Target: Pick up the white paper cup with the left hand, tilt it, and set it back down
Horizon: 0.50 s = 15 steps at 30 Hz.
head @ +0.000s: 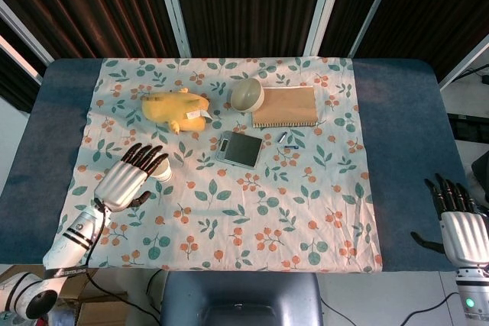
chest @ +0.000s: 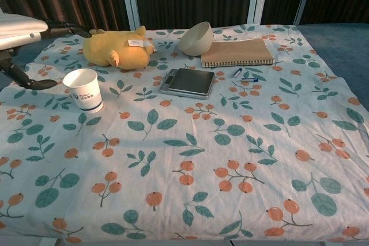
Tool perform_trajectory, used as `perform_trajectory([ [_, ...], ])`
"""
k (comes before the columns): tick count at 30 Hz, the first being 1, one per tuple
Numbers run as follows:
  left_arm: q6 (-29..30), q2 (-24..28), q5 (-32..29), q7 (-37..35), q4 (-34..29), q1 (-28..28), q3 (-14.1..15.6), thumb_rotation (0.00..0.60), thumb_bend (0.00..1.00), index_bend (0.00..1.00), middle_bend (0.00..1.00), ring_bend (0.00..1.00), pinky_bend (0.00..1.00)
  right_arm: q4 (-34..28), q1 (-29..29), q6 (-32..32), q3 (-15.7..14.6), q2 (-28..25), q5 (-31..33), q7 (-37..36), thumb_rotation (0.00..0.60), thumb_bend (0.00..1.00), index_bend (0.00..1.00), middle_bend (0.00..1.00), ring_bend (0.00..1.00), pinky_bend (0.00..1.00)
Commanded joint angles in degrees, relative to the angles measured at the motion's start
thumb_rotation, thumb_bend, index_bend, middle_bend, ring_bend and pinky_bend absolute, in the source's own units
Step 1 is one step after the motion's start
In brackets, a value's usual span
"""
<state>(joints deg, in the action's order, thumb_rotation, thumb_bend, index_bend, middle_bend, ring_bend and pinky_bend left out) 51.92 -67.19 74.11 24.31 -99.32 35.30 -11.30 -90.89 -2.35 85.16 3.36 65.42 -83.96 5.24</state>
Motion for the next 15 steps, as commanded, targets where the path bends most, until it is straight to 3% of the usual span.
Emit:
perform_trajectory([
  [1,-4.52,-4.52,-9.26,10.36,2.39,6.86,-1.34,0.6,0.33,0.0,0.0,0.0,0.0,0.01,0.13,0.06,-0.11,-0.04,-0.04,-0.09,0.6,0.09,0.0,0.0,0.0,0.0],
  [10,-4.15,-9.2,-20.86,26.35,6.65,14.02,2.44,0.6,0.33,0.0,0.0,0.0,0.0,0.66,0.4,-0.51,-0.23,-0.02,0.79,-0.5,0.6,0.09,0.0,0.0,0.0,0.0],
  [15,-3.54,-10.9,-27.28,31.74,8.63,16.95,4.39,0.6,0.33,0.0,0.0,0.0,0.0,1.0,0.34,-0.96,-0.38,0.21,0.86,-0.64,0.6,0.1,0.0,0.0,0.0,0.0],
])
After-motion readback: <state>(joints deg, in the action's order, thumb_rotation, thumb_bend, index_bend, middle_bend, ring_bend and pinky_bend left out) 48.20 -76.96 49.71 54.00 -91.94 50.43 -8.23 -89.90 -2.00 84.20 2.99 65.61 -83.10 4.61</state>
